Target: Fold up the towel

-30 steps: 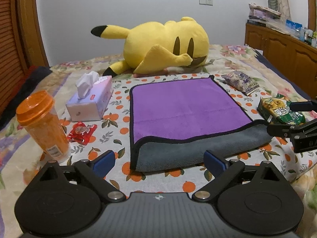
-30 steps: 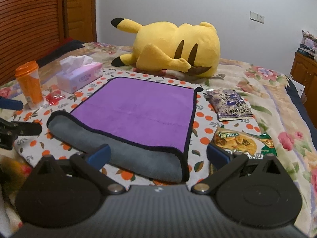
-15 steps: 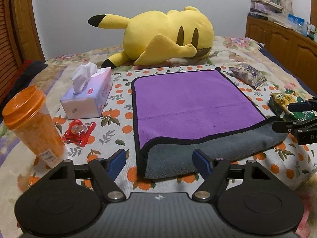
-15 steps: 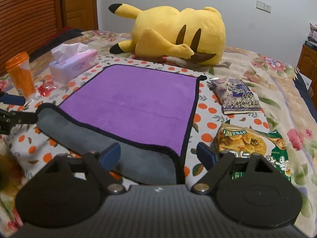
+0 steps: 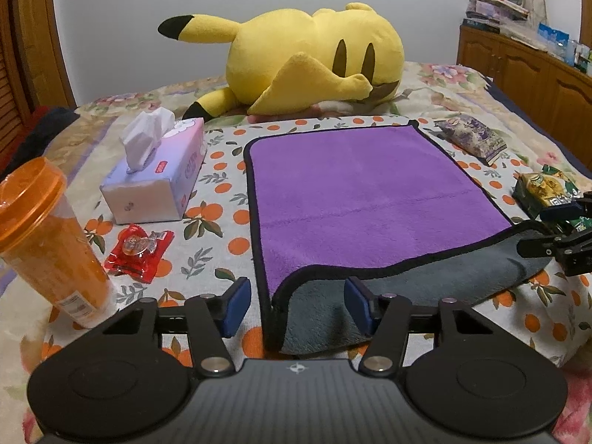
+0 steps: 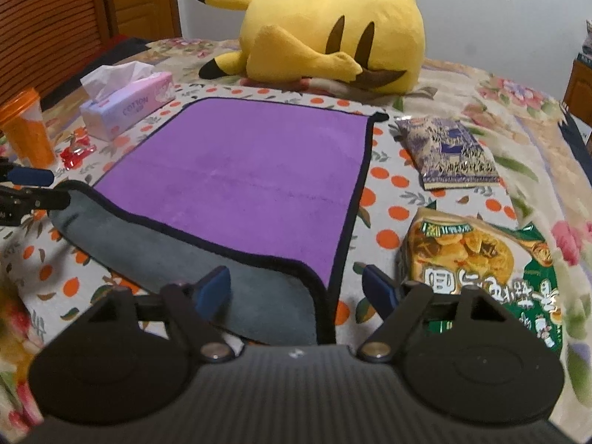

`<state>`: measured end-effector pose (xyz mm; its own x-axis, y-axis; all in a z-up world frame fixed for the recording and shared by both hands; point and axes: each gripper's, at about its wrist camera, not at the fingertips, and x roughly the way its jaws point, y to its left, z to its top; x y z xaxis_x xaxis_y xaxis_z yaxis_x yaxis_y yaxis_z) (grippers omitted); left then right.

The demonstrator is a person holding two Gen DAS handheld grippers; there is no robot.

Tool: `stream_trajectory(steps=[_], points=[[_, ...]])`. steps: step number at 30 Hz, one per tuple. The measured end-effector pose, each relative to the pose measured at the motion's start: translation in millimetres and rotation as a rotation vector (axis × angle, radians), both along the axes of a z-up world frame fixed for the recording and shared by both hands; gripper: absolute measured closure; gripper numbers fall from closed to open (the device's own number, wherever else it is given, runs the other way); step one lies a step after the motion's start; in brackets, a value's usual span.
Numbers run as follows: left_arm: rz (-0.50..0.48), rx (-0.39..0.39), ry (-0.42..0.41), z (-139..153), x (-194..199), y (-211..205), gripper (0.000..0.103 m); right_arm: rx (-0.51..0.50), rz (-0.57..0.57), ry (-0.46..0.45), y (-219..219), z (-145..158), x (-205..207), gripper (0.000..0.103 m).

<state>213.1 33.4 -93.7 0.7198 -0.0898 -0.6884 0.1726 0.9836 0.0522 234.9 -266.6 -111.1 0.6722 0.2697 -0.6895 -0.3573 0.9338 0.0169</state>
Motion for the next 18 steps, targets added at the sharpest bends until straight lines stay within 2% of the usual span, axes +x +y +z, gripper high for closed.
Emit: stream_trajectory(steps=[6,10,12,17,18], points=[[0.006,-0.008,0.037,-10,7,4,0.049,0.027,0.0,0.048,-3,-7,4,0.027],[-0.003,-0.003,0.06,-14,6,3,0.056,0.034,0.008,0.07,-4,-9,6,0.035],[-0.017,-0.005,0.065,-14,5,2,0.065,0.037,0.012,0.077,-4,-9,6,0.039],[-0.039,0.006,0.058,-14,2,-3,0.079,0.029,0.031,0.086,-3,-10,5,0.048],[-0.04,0.004,0.056,-13,2,-3,0.082,0.028,0.035,0.086,-2,-10,5,0.054]])
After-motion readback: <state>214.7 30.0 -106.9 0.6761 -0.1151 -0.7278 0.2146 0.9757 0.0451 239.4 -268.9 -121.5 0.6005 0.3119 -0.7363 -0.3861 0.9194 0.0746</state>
